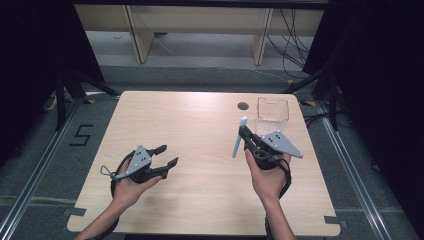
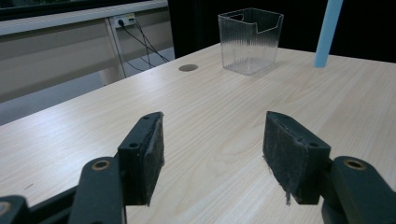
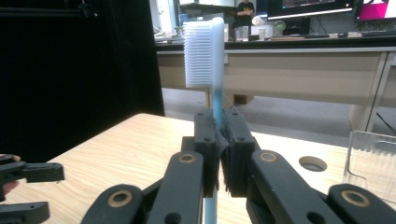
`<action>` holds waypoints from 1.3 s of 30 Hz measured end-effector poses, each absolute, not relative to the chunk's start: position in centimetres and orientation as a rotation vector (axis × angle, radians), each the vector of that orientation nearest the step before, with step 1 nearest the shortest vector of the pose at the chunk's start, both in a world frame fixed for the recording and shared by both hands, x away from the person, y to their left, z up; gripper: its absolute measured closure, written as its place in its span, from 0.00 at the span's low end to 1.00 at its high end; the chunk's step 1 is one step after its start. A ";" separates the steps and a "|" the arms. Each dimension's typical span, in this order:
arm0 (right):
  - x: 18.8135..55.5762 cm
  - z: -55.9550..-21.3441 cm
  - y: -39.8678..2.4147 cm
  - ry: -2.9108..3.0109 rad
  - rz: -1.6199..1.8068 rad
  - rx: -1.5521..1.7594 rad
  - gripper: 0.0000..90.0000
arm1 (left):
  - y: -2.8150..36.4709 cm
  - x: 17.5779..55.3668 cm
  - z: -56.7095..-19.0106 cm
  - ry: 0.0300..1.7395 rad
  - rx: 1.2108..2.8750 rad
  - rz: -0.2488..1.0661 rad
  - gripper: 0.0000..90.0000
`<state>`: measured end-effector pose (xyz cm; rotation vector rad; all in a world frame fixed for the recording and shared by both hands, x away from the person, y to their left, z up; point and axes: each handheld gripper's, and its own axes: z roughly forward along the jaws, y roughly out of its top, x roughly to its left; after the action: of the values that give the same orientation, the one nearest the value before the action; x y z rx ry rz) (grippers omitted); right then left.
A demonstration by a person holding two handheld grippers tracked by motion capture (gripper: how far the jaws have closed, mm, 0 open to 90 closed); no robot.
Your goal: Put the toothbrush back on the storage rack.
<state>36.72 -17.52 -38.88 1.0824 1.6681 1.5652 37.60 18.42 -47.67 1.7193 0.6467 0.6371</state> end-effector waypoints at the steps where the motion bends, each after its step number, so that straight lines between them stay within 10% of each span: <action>1: 36.8 -38.9 -17.6 1.661 1.573 1.088 0.96 | 18.6 37.6 -47.7 0.652 1.714 0.637 0.43; 39: 38.2 -37.8 -21.4 1.578 1.486 1.124 0.96 | 21.8 37.3 -50.4 0.792 1.642 0.652 0.42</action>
<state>38.23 -21.41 -37.80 1.1236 1.5782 1.4858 37.26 21.77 -50.41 1.6417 0.7924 0.6516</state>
